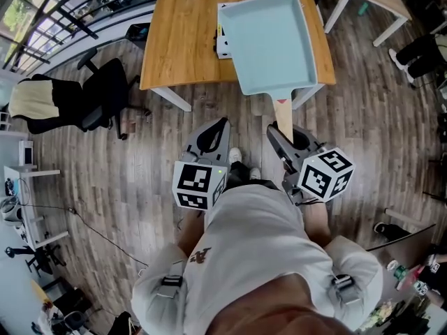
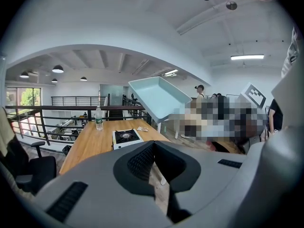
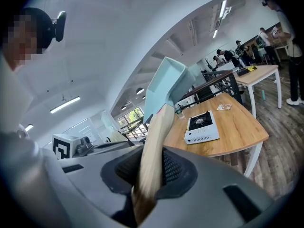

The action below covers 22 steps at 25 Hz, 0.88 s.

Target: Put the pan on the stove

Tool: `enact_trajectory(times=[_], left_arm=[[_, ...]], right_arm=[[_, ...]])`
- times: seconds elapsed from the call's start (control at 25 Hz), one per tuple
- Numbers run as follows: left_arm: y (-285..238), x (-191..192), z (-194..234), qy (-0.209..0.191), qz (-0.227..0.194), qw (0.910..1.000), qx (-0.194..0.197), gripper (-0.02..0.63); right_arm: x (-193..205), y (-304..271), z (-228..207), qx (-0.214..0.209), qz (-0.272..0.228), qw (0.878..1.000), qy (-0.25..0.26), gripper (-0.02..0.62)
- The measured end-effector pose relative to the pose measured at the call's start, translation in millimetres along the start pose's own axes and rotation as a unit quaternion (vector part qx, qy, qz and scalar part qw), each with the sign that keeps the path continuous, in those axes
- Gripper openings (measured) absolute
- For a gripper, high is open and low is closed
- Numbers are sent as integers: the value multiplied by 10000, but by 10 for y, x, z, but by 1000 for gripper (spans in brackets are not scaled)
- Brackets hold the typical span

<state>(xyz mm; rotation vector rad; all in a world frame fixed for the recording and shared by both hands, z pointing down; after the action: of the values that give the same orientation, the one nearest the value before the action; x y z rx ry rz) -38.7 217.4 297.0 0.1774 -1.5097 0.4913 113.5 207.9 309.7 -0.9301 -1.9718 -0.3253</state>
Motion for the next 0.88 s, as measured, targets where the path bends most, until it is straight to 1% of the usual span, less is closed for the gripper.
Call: enact_trajectory(times=[0.28, 0.68, 0.88], left_arm=[[-261, -96, 298, 170, -204, 9995, 154, 18], [-519, -197, 661, 192, -466, 9978, 437, 18], [-644, -252, 874, 115, -695, 9957, 604, 18]], right_arm=[[-131, -300, -72, 142, -68, 9999, 44, 80], [-247, -721, -116, 304, -192, 9993, 72, 80], [-278, -949, -115, 439, -225, 9988, 76, 80]])
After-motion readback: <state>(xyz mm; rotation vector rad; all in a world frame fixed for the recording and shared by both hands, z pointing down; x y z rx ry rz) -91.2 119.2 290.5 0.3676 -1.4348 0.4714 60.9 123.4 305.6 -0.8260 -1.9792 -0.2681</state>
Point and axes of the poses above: the fingertips, and each gripper's own axes: y backward along the fingers, z to its left, x out of its underside, the point moved 4 cm from there along y, backward along the fingers, and after that the axes turned 13 degrees about -z, right-handed, at the moved point
